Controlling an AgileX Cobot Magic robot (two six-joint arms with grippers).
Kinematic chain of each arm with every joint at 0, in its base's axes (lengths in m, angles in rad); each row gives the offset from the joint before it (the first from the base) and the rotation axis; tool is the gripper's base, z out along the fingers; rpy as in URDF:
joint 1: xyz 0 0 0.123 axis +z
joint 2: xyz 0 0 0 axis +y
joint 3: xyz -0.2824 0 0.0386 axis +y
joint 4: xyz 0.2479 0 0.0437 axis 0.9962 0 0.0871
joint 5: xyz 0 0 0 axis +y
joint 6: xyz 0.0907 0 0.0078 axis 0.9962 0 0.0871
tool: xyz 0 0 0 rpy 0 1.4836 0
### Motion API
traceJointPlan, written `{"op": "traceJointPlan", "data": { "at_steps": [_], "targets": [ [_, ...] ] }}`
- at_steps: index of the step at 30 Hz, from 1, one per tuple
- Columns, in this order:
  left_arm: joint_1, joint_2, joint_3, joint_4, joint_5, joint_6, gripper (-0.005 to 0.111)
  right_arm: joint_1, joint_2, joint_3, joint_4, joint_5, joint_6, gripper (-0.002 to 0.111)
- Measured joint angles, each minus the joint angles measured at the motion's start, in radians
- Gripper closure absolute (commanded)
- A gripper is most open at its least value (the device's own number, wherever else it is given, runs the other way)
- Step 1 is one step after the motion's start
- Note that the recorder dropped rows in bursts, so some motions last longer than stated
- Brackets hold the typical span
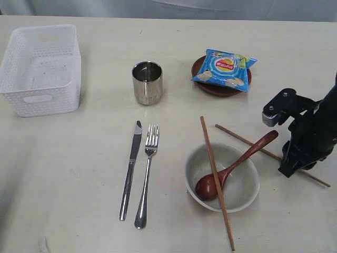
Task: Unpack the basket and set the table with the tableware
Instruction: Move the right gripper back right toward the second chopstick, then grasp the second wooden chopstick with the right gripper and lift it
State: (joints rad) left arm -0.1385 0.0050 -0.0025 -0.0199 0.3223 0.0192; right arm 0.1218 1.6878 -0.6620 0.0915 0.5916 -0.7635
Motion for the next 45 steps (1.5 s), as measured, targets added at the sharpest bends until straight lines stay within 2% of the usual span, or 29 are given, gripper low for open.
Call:
{"op": "traceJointPlan", "data": {
  "at_steps": [4,9,10,11,15,24,36,45],
  "targets": [
    [0.000,0.000,0.000,0.000,0.000,0.000,0.107,0.000,0.004,0.000,0.000,-0.070,-0.002,0.073],
    [0.000,0.000,0.000,0.000,0.000,0.000,0.107,0.000,0.035,-0.007,0.000,-0.059,-0.002,0.073],
    [0.000,0.000,0.000,0.000,0.000,0.000,0.107,0.000,0.044,-0.013,0.000,-0.049,-0.002,0.076],
    [0.000,0.000,0.000,0.000,0.000,0.000,0.107,0.000,0.048,-0.014,0.000,-0.046,-0.004,0.085],
    [0.000,0.000,0.000,0.000,0.000,0.000,0.107,0.000,0.051,-0.015,0.002,-0.040,-0.004,0.109],
    [0.000,0.000,0.000,0.000,0.000,0.000,0.107,0.002,0.052,-0.018,-0.016,-0.036,0.014,0.109],
    [0.000,0.000,0.000,0.000,0.000,0.000,0.107,0.002,-0.062,-0.002,-0.170,0.021,0.172,0.109],
    [0.000,0.000,0.000,0.000,0.000,0.000,0.107,0.002,-0.226,-0.004,-0.387,0.131,0.510,0.109]
  ]
}}
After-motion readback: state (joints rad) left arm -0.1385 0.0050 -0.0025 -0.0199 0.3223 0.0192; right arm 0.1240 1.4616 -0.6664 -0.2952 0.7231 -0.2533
